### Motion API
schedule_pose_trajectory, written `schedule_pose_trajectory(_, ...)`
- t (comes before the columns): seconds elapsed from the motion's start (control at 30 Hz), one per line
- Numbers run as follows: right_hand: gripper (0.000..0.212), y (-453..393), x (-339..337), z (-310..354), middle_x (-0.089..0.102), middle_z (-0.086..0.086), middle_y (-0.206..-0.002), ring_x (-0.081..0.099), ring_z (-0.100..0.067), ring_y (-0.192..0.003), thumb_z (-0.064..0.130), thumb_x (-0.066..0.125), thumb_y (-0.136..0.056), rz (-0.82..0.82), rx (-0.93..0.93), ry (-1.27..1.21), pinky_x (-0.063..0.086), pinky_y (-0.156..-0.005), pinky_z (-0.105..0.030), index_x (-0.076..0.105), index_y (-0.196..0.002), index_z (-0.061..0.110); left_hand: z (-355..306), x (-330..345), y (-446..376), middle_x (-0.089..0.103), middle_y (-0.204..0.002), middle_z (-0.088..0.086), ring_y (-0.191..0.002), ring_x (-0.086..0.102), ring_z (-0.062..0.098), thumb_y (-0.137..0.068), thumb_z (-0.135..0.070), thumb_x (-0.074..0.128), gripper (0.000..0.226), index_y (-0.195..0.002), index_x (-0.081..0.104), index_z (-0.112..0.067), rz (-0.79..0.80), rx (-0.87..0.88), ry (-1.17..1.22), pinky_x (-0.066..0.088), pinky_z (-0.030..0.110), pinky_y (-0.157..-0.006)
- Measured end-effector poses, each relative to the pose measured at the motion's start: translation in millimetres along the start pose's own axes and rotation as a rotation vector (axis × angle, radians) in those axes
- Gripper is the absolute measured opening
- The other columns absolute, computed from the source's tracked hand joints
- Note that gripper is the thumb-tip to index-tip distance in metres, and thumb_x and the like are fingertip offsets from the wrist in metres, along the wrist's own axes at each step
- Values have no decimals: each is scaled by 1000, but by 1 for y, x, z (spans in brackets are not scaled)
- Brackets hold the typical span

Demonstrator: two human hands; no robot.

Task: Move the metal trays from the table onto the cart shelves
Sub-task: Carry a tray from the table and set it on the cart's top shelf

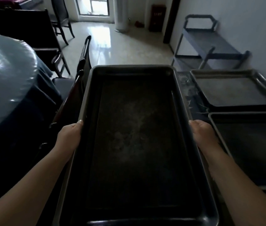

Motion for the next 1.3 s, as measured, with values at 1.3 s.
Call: schedule_pose_trajectory(1.3,45,-425,105,98,44,0,-49,41,-13,-44,33,47,-95,-167,-28,192,33,-48,-27,41,-55,14,-183,130,-445,67,-70,21,-69,62,33,-101,-41,50,52,-72,70,-2,-15,93,-102,47,41,-68)
Point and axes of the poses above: each hand's wrist, its own y-axis away from the middle knuckle, its own x-axis out of the palm, z = x × y, the point moved 5 cm from there along -y, towards the middle knuckle
